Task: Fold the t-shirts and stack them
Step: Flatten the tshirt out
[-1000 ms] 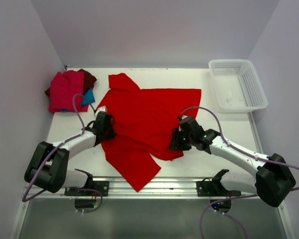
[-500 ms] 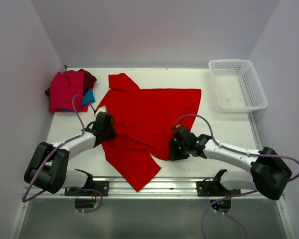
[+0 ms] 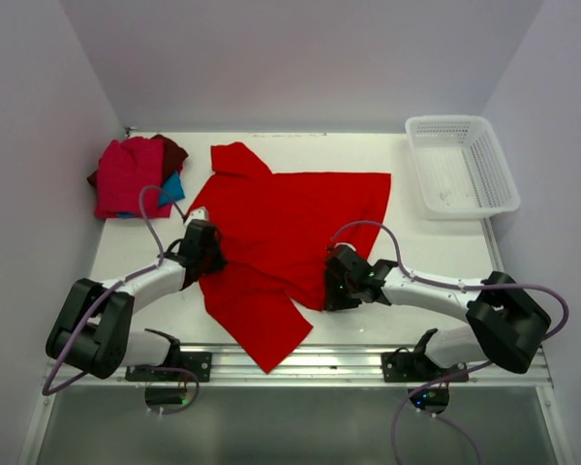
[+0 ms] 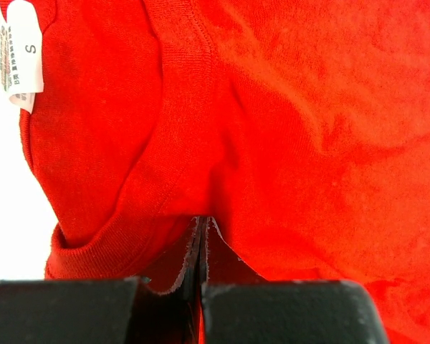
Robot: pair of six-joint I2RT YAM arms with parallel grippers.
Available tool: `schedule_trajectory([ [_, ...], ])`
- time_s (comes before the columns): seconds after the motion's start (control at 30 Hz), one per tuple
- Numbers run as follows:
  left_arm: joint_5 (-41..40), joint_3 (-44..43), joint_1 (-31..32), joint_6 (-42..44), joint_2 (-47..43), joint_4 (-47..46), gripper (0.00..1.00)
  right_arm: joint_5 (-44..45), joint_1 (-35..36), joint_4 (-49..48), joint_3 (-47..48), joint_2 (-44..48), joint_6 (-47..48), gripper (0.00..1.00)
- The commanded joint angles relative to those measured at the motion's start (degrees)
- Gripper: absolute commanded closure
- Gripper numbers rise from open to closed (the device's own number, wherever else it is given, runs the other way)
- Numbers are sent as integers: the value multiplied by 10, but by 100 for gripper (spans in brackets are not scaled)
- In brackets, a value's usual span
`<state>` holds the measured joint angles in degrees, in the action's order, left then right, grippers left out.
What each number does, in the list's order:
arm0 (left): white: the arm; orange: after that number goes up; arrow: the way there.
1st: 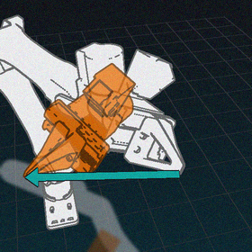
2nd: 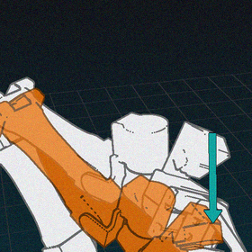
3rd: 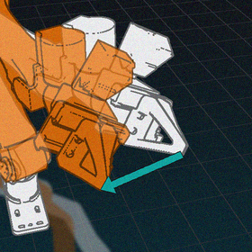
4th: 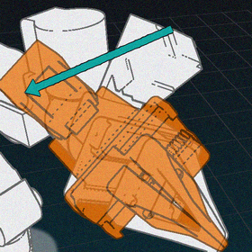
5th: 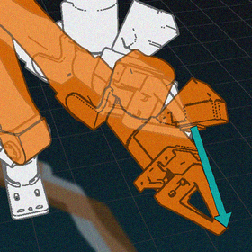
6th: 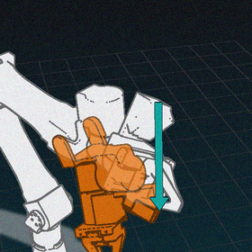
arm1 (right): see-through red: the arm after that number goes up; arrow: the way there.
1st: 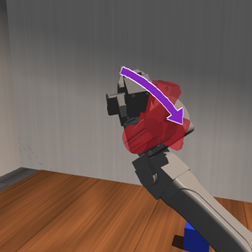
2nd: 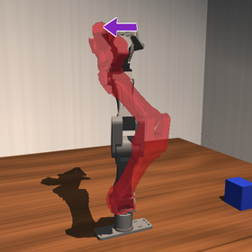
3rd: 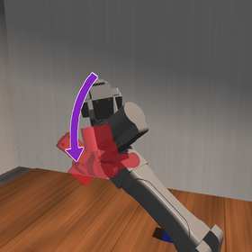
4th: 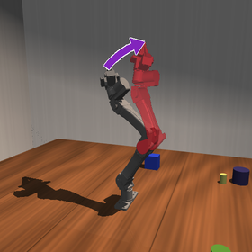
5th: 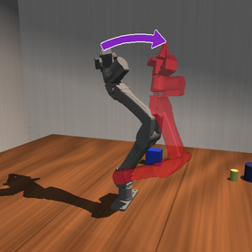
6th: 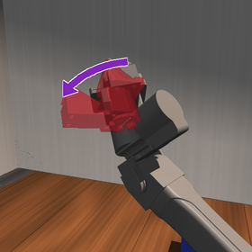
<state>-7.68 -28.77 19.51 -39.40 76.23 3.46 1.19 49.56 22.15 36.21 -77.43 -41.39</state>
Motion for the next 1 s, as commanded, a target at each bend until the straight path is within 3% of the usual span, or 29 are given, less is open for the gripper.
schedule_trajectory([
  [0.0,14,23,-3,0,1,9,100,16,10,-26,11,-24,-12,67],
  [0.4,31,41,-1,-3,2,-11,100,41,55,39,52,32,-17,63],
  [0.97,36,56,2,-8,-13,-11,100,126,57,57,64,-23,-24,68],
])
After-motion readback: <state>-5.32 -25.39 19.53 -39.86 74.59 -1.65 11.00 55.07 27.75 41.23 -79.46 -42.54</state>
